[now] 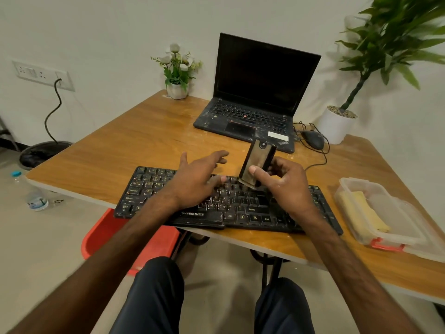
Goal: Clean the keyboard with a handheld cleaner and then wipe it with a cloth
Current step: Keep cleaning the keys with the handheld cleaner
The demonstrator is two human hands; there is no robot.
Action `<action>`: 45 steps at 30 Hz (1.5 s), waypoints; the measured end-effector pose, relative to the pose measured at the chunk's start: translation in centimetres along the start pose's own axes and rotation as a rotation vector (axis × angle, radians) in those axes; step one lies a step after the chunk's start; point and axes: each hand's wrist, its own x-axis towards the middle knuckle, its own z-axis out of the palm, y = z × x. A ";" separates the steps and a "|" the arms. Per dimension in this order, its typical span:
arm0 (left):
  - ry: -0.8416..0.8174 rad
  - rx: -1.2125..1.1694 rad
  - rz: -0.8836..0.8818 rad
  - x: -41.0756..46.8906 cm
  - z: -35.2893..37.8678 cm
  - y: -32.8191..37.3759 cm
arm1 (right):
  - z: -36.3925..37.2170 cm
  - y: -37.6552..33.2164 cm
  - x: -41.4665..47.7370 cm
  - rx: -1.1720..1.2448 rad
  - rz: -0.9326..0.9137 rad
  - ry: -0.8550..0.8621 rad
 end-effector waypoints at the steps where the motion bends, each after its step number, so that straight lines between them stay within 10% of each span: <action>1: -0.002 0.049 -0.005 -0.2 -0.5 -0.5 | -0.1 0.1 0.1 0.007 0.014 -0.003; 20: -0.319 0.394 0.046 -3.1 -0.6 -1.8 | 3.8 -1.8 1.0 -0.121 -0.159 0.048; 45: -0.205 0.476 0.080 -2.8 0.8 -0.7 | 3.6 -1.4 -0.2 -0.219 -0.183 0.042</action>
